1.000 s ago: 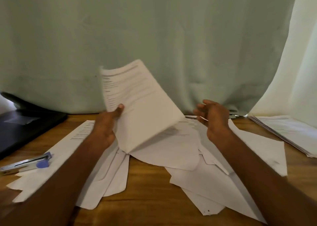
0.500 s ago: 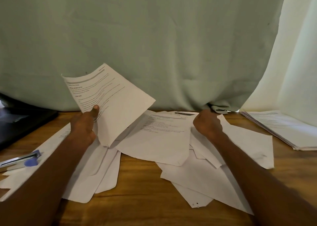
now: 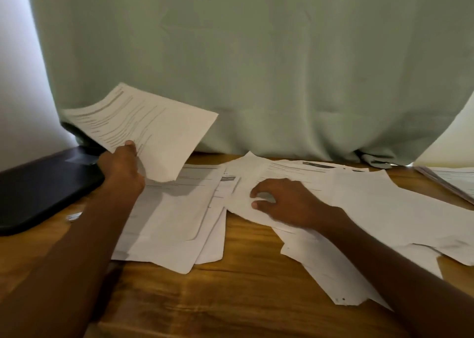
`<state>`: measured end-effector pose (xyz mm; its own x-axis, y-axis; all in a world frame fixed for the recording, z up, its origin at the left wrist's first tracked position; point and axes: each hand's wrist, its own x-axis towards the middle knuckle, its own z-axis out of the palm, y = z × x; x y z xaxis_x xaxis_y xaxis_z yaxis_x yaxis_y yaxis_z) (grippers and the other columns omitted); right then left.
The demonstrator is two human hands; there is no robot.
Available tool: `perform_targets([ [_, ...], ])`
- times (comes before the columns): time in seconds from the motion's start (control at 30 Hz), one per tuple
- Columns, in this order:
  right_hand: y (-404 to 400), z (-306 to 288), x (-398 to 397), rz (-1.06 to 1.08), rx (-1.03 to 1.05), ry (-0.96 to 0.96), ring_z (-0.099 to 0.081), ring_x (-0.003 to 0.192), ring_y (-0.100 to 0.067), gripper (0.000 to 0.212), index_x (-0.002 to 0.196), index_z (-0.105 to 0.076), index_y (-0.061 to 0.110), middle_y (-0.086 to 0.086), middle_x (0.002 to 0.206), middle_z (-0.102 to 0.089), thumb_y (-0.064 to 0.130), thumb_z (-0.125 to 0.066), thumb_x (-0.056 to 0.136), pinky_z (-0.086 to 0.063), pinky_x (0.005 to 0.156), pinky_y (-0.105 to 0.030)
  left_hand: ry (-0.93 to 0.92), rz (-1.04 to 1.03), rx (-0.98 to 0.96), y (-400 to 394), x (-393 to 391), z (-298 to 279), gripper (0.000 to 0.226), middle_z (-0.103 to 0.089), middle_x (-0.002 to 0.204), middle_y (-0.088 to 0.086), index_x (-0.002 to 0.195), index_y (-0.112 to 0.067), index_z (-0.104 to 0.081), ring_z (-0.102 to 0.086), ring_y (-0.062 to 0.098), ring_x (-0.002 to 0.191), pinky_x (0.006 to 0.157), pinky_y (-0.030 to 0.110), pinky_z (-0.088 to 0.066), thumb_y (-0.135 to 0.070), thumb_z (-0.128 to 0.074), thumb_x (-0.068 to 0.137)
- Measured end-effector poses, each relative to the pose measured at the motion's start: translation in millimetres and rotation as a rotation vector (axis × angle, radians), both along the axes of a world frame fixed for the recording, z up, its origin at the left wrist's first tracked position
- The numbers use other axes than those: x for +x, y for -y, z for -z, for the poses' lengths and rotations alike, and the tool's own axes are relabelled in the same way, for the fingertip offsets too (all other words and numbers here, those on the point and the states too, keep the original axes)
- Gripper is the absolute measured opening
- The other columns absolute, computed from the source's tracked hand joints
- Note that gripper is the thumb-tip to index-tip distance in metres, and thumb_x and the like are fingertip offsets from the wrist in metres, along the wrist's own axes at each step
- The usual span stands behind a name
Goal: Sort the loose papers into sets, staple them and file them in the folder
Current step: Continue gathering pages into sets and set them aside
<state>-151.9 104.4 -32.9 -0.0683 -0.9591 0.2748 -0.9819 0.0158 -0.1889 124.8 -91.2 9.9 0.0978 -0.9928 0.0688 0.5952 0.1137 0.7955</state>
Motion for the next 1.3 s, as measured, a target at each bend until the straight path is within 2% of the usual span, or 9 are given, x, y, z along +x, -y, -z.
perform_targets([
  [0.17, -4.7, -3.3, -2.1, 0.103, -0.070, 0.055, -0.053, 0.131, -0.018, 0.029, 0.130, -0.066, 0.030, 0.006, 0.140, -0.061, 0.036, -0.057, 0.103, -0.034, 0.118, -0.040, -0.127, 0.020, 0.117, 12.4, 29.3, 9.3, 0.042, -0.071, 0.127, 0.000, 0.137, -0.027, -0.057, -0.070, 0.024, 0.113, 0.088, 0.058, -0.060, -0.008, -0.059, 0.100],
  [0.27, 4.2, -4.0, 28.6, -0.022, -0.194, 0.096, -0.049, 0.136, -0.013, 0.034, 0.139, -0.059, 0.031, 0.010, 0.146, -0.056, 0.036, -0.053, 0.105, -0.034, 0.119, -0.042, -0.113, -0.006, 0.130, 21.3, 35.5, 15.1, 0.039, -0.073, 0.121, 0.000, 0.133, -0.027, -0.061, -0.072, 0.024, 0.108, 0.087, 0.055, -0.061, -0.009, -0.062, 0.098],
  [0.37, 20.6, -11.1, 66.7, -0.216, -0.078, 0.060, -0.037, 0.147, -0.011, 0.041, 0.148, -0.048, 0.039, 0.014, 0.158, -0.044, 0.040, -0.046, 0.107, -0.028, 0.122, -0.047, -0.069, -0.075, 0.121, 26.2, 32.9, 19.6, 0.039, -0.071, 0.124, 0.003, 0.135, -0.019, -0.062, -0.070, 0.025, 0.110, 0.096, 0.051, -0.058, -0.007, -0.062, 0.098],
  [0.47, 34.9, -9.1, 90.2, -0.311, 0.060, -0.009, -0.034, 0.148, -0.006, 0.044, 0.149, -0.046, 0.042, 0.019, 0.158, -0.042, 0.052, -0.038, 0.107, -0.022, 0.124, -0.045, -0.021, -0.136, 0.085, 28.1, 25.2, 24.3, 0.038, -0.068, 0.128, 0.005, 0.136, -0.010, -0.060, -0.069, 0.021, 0.105, 0.091, 0.035, -0.059, -0.003, -0.059, 0.099],
  [0.57, 39.2, -2.1, 89.7, -0.295, 0.029, 0.040, -0.052, 0.133, -0.004, 0.035, 0.136, -0.064, 0.034, 0.017, 0.144, -0.059, 0.043, -0.049, 0.106, -0.036, 0.118, -0.035, 0.048, -0.158, 0.020, 27.6, 17.3, 30.2, 0.035, -0.065, 0.118, 0.001, 0.134, -0.009, -0.059, -0.063, 0.009, 0.084, 0.057, 0.010, -0.052, -0.001, -0.058, 0.100],
  [0.83, 26.7, -0.4, 58.0, -0.142, 0.008, 0.260, -0.059, 0.123, -0.004, 0.022, 0.118, -0.076, 0.030, 0.015, 0.129, -0.069, 0.023, -0.065, 0.100, -0.038, 0.115, -0.026, 0.366, -0.240, -0.130, 35.6, 22.6, 29.8, 0.032, -0.068, 0.129, 0.009, 0.135, -0.005, -0.061, -0.066, 0.022, 0.114, 0.098, 0.035, -0.056, -0.008, -0.055, 0.104],
  [1.1, 28.7, 1.9, 60.4, -0.078, -0.069, 0.255, -0.062, 0.113, -0.006, 0.019, 0.113, -0.077, 0.026, 0.010, 0.121, -0.072, 0.022, -0.066, 0.099, -0.047, 0.105, -0.028, 0.407, -0.372, -0.218, 31.9, 34.9, 15.1, 0.028, -0.064, 0.121, 0.002, 0.134, -0.009, -0.056, -0.065, 0.011, 0.106, 0.088, 0.022, -0.058, -0.012, -0.053, 0.106],
  [1.17, 31.1, 2.6, 58.3, 0.049, -0.170, 0.249, -0.062, 0.113, -0.009, 0.022, 0.120, -0.073, 0.026, 0.009, 0.124, -0.070, 0.026, -0.064, 0.100, -0.048, 0.104, -0.031, 0.370, -0.342, -0.225, 28.2, 29.6, 11.0, 0.024, -0.066, 0.115, -0.004, 0.130, -0.014, -0.058, -0.067, 0.004, 0.097, 0.081, 0.018, -0.059, -0.014, -0.055, 0.106],
  [1.3, 37.9, -0.1, 53.5, 0.314, -0.145, 0.268, -0.060, 0.123, -0.019, 0.052, 0.134, -0.059, 0.028, 0.005, 0.136, -0.064, 0.062, -0.058, 0.095, -0.046, 0.107, -0.045, 0.273, -0.132, -0.184, 21.1, 2.2, 15.1, 0.027, -0.069, 0.122, 0.005, 0.132, -0.010, -0.060, -0.068, 0.019, 0.110, 0.095, 0.033, -0.057, -0.010, -0.057, 0.104],
])
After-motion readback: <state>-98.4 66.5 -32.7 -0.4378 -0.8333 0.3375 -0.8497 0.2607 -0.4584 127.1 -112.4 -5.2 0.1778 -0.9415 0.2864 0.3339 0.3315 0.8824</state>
